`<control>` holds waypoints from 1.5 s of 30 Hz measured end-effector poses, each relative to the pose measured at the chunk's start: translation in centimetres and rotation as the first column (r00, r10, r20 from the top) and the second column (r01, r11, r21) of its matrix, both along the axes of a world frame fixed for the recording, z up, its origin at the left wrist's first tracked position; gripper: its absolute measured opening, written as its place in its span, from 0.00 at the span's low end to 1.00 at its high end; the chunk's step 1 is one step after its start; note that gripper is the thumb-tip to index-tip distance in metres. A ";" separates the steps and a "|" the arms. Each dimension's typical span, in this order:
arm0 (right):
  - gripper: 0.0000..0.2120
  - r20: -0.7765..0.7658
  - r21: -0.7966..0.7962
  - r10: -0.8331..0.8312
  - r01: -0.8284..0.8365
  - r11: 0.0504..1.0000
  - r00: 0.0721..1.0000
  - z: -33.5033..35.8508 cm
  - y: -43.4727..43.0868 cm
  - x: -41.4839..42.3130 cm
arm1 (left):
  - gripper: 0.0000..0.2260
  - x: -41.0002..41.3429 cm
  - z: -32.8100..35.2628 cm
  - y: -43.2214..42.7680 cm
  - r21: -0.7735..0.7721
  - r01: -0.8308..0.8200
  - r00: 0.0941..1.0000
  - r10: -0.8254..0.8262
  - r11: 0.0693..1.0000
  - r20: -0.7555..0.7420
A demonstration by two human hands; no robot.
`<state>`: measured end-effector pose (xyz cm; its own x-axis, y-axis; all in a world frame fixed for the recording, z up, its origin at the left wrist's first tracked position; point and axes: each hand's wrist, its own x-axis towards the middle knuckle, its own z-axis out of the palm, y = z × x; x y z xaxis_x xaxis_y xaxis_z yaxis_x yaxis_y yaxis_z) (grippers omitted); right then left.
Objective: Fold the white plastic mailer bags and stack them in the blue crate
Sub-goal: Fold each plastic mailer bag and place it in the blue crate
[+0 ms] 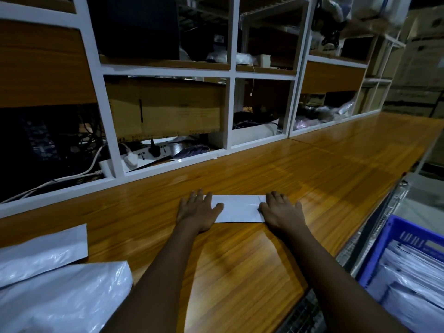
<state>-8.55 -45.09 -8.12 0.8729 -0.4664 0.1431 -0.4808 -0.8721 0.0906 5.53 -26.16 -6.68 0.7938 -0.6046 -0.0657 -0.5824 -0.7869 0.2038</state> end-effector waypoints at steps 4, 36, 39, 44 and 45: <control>0.24 0.051 0.030 -0.162 0.161 0.987 0.985 -0.6 -0.3 0.6 | 0.31 -0.6 0.1 0.0 -0.007 -0.146 0.988 0.146 0.989 0.059; 0.13 0.376 -0.039 0.085 -0.075 0.996 0.923 0.5 -0.7 5.3 | 0.13 0.7 1.2 -4.3 -0.261 0.091 0.911 0.026 0.961 0.412; 0.21 0.424 -0.037 0.103 -0.096 0.995 0.900 1.0 -0.5 3.9 | 0.11 -0.1 1.1 -4.5 -0.203 0.153 0.865 -0.032 0.967 0.501; 0.23 0.381 -0.056 0.113 -0.099 0.993 0.918 1.1 -1.2 0.3 | 0.08 -3.4 1.9 -6.1 -0.171 0.280 0.770 -0.114 0.945 0.628; 0.25 0.390 -0.029 0.102 -0.098 0.995 0.915 1.2 -1.6 -0.7 | 0.09 -4.3 2.0 -6.5 -0.154 0.301 0.752 -0.135 0.941 0.645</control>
<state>-9.21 -46.68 -6.92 0.7886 -0.3768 0.4859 -0.3899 -0.9175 -0.0786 1.20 -32.68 -4.63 0.4539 -0.6963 0.5560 -0.7943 -0.5989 -0.1016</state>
